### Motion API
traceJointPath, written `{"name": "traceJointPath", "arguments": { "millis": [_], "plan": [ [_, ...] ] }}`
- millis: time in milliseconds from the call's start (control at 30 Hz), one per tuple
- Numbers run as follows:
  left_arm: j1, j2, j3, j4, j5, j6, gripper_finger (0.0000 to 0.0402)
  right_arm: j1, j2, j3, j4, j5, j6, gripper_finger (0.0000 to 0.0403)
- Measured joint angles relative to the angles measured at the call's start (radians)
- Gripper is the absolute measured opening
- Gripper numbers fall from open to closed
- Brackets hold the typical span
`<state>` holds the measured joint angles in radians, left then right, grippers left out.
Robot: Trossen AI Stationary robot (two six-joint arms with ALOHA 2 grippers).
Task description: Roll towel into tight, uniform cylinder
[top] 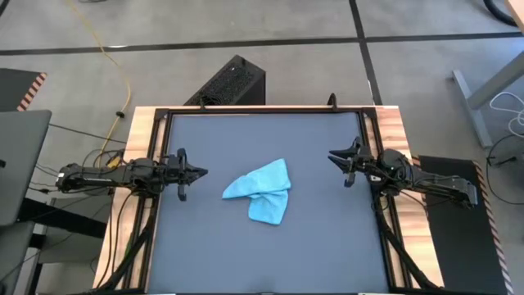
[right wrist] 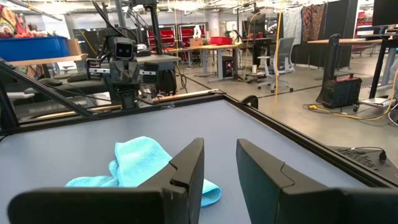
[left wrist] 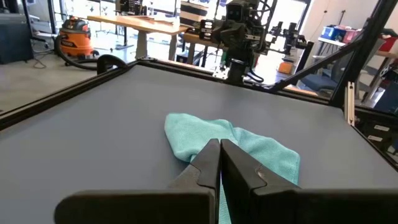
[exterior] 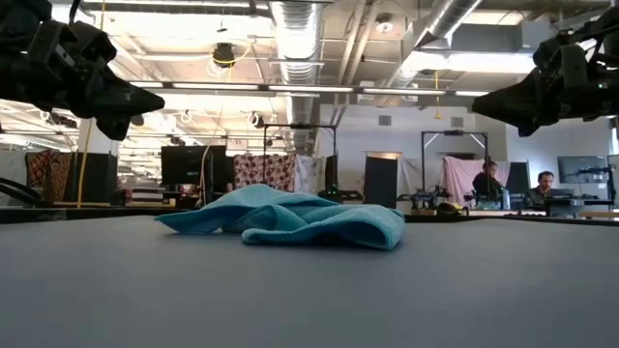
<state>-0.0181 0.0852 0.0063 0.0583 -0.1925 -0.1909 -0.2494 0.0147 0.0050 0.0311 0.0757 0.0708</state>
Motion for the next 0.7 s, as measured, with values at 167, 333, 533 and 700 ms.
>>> {"name": "traceJointPath", "arguments": {
  "millis": [167,333,533,700],
  "plan": [
    [0.0,0.0,0.0,0.0,0.0,0.0,0.0,0.0,0.0,0.0,0.0,0.0,0.0,0.0123],
    [0.0,0.0,0.0,0.0,0.0,0.0,0.0,0.0,0.0,0.0,0.0,0.0,0.0,0.0123],
    [0.0,0.0,0.0,0.005,-0.036,0.002,0.0,0.0,0.0,0.0,0.0,0.0,0.0,0.0123],
    [0.0,0.0,0.0,0.005,-0.025,-0.342,0.0,0.0,0.0,0.0,0.0,0.0,0.0,0.0123]
  ]
}}
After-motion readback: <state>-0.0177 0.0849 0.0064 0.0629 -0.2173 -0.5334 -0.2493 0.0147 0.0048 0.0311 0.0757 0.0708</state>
